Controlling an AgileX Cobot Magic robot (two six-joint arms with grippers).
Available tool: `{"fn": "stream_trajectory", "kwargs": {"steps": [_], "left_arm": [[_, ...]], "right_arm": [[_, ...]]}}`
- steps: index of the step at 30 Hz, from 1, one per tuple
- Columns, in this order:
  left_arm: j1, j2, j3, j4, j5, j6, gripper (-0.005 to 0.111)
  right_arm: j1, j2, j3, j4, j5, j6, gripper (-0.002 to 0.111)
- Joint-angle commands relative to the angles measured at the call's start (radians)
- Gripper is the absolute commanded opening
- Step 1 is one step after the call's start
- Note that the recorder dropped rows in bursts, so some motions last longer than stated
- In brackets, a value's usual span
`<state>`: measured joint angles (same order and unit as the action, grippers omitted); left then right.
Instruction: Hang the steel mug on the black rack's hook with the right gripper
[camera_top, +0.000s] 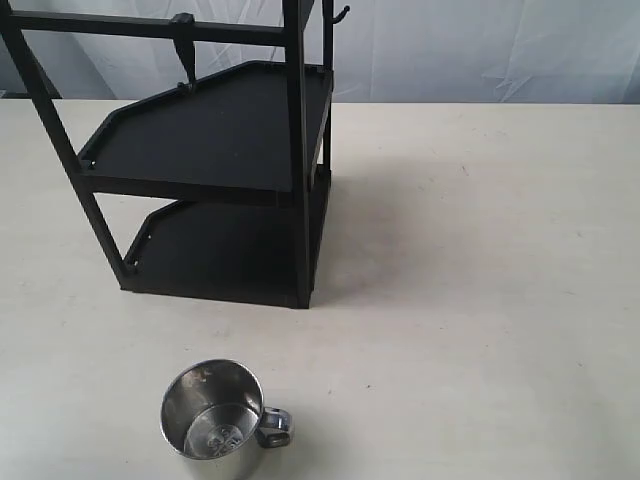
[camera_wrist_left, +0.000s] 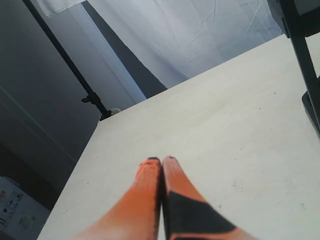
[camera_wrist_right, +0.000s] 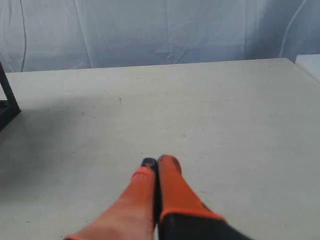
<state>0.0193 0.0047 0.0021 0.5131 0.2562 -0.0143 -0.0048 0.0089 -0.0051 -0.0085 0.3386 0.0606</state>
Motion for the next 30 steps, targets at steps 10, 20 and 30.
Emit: {"fn": "stream_trajectory", "kwargs": {"steps": [10,20,30], "left_arm": [[-0.001,-0.005,-0.002,0.001,-0.013,-0.002,0.002],[-0.001,-0.005,-0.002,0.001,-0.013,-0.002,0.002],[-0.001,-0.005,-0.002,0.001,-0.013,-0.002,0.002]], "right_arm": [[-0.004,-0.004,0.005,-0.187,-0.669,-0.003,-0.001],[-0.004,-0.004,0.005,-0.101,-1.078,0.795,-0.001],[0.03,0.072,-0.229,-0.528,-0.412,1.348,-0.001]]}}
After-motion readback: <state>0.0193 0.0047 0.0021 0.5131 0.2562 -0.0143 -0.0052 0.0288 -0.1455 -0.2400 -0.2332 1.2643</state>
